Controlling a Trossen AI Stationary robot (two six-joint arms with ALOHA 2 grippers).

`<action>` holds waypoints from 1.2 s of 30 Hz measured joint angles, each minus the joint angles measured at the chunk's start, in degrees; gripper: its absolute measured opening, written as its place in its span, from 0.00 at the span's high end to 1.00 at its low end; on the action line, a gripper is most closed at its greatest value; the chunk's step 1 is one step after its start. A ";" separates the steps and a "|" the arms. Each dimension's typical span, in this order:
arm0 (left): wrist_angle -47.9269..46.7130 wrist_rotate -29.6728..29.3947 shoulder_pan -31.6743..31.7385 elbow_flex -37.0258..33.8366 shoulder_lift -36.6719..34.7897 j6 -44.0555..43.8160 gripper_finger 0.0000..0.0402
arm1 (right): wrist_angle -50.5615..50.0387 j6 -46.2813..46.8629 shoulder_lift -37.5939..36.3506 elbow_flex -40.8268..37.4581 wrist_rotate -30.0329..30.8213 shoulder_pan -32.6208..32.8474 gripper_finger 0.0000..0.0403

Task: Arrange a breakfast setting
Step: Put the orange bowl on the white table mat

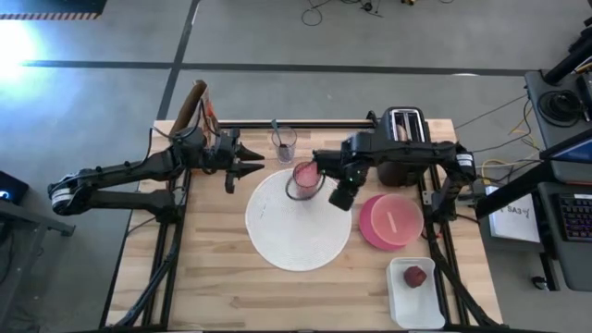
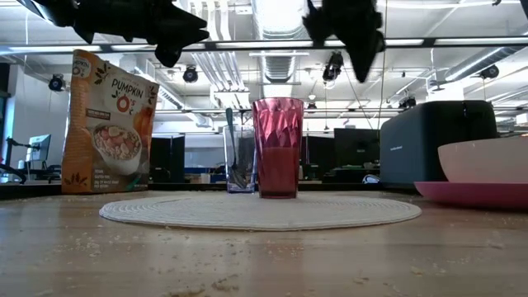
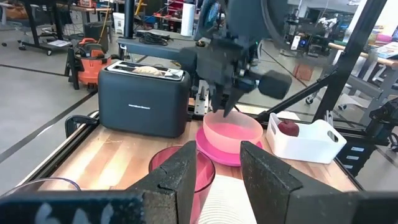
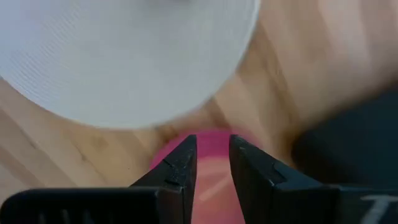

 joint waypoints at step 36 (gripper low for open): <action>-3.29 0.01 0.00 -0.07 -0.09 2.99 0.73 | 13.54 39.00 -7.01 -32.43 -8.78 11.36 0.64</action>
